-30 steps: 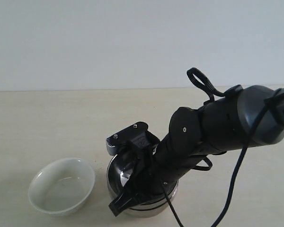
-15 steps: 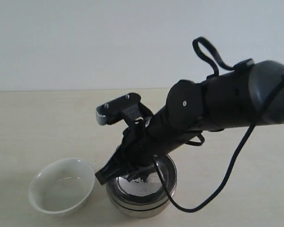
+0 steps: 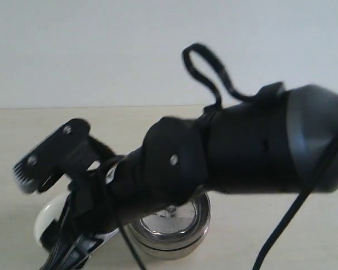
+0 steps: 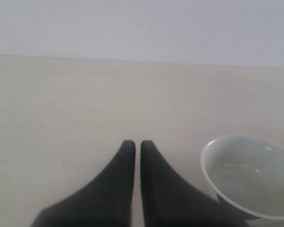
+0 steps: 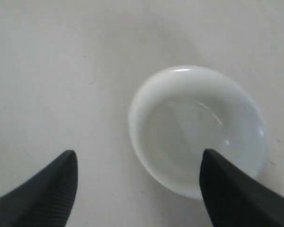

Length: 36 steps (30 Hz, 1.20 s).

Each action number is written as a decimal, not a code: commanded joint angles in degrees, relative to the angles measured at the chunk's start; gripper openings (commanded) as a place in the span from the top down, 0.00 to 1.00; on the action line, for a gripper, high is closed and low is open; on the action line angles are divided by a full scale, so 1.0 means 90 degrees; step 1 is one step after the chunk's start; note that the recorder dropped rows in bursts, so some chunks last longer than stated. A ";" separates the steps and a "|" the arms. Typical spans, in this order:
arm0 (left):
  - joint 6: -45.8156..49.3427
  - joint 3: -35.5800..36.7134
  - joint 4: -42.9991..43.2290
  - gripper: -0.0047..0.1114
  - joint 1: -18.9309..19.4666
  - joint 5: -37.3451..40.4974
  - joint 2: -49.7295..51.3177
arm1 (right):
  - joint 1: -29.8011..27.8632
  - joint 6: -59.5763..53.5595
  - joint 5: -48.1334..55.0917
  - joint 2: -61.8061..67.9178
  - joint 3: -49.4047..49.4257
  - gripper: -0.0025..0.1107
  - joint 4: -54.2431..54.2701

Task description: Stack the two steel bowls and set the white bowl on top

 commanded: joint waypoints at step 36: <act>-0.0030 0.0019 0.0000 0.93 -0.0032 -0.0057 -0.0020 | 0.0099 -0.0258 -0.0354 0.2355 -0.1381 0.96 -0.0191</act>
